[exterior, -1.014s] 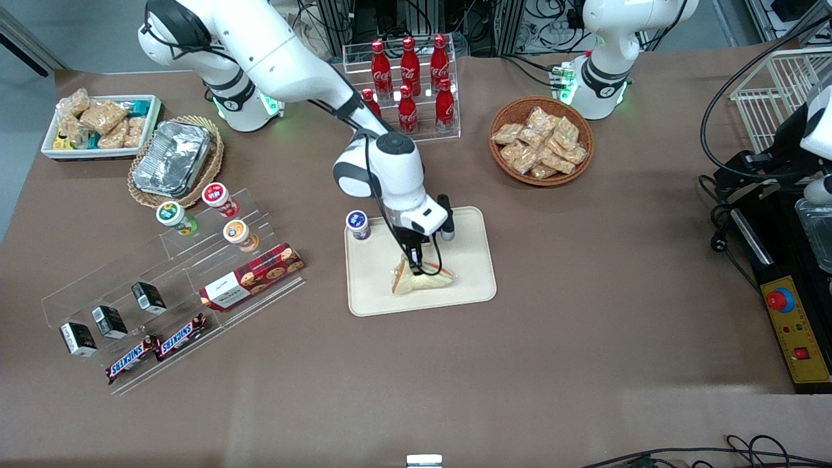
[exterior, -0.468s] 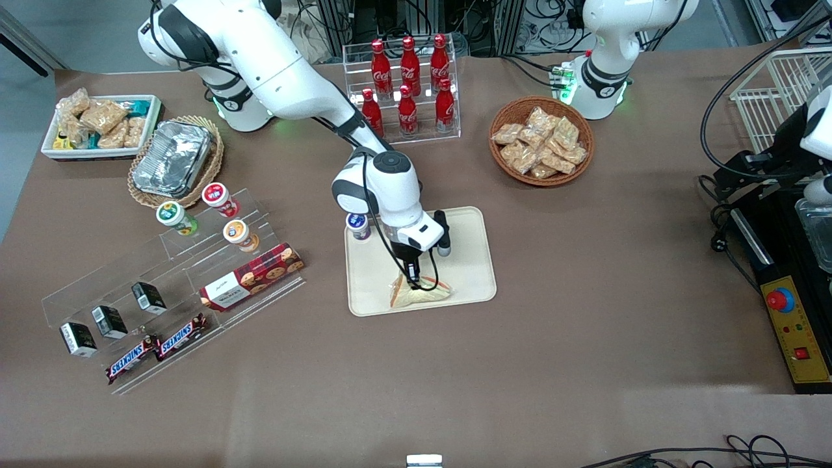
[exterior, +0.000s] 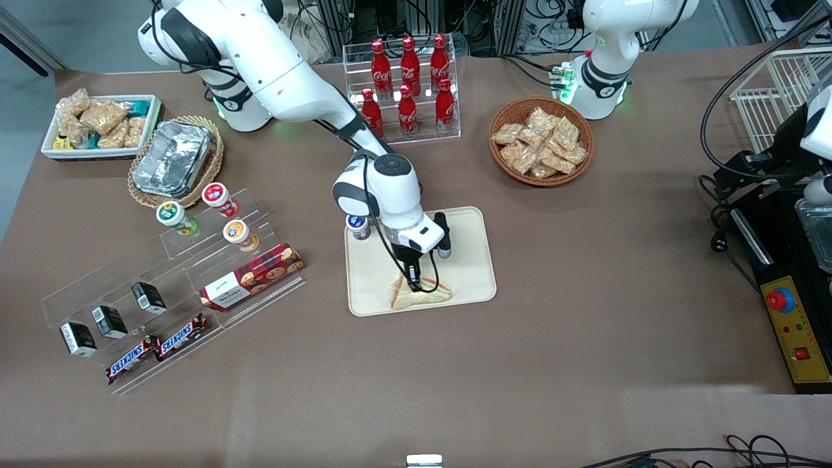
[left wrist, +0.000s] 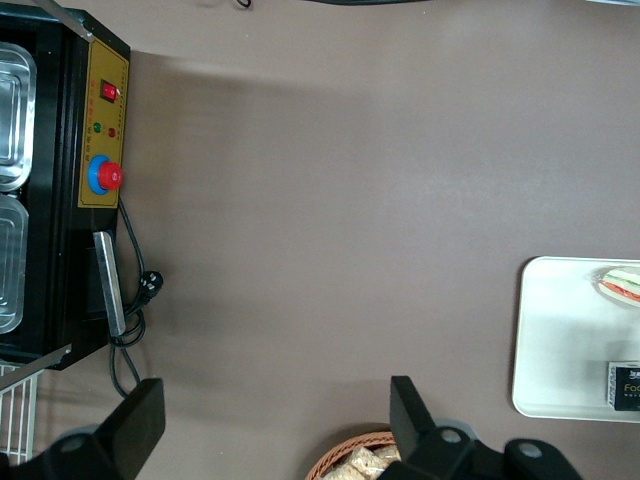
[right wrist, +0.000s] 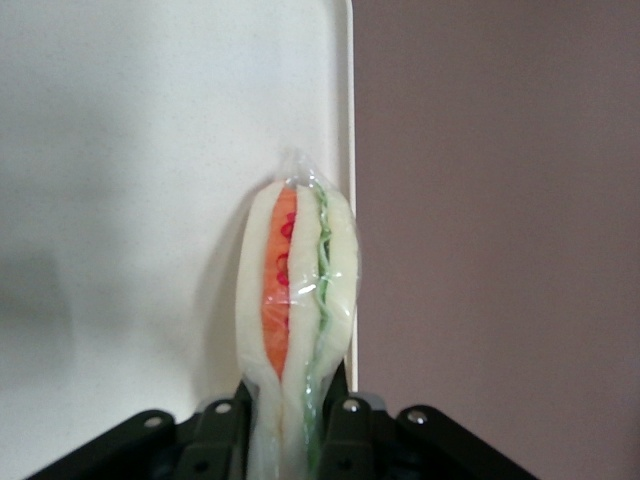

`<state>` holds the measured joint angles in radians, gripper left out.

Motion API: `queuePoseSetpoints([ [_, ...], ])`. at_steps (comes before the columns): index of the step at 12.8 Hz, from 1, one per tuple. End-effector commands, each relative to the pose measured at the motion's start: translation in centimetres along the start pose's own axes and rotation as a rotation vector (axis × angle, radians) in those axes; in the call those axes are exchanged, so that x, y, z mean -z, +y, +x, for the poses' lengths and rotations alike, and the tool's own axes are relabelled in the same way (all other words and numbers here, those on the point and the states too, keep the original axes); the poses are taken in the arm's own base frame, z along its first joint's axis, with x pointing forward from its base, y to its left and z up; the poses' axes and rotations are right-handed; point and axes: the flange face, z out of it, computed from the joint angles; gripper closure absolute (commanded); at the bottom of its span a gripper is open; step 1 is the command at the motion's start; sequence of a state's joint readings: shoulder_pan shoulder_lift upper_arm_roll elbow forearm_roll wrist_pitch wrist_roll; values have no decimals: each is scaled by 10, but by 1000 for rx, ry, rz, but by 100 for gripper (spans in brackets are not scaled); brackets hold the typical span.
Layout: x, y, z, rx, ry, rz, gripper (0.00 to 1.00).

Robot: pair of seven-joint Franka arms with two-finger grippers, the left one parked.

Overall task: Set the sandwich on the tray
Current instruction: 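Open the right gripper to release the sandwich and lift away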

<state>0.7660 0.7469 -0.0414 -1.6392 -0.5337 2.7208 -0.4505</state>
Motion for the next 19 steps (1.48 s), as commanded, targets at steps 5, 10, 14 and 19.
queuePoseSetpoints([
  [5, 19, 24, -1, -51, 36, -30, 0],
  [10, 115, 43, 2, -216, -9, 83, 0],
  [14, 199, 61, -16, -404, -71, 252, 0],
  [19, 299, 83, -81, -891, -296, 284, 0],
])
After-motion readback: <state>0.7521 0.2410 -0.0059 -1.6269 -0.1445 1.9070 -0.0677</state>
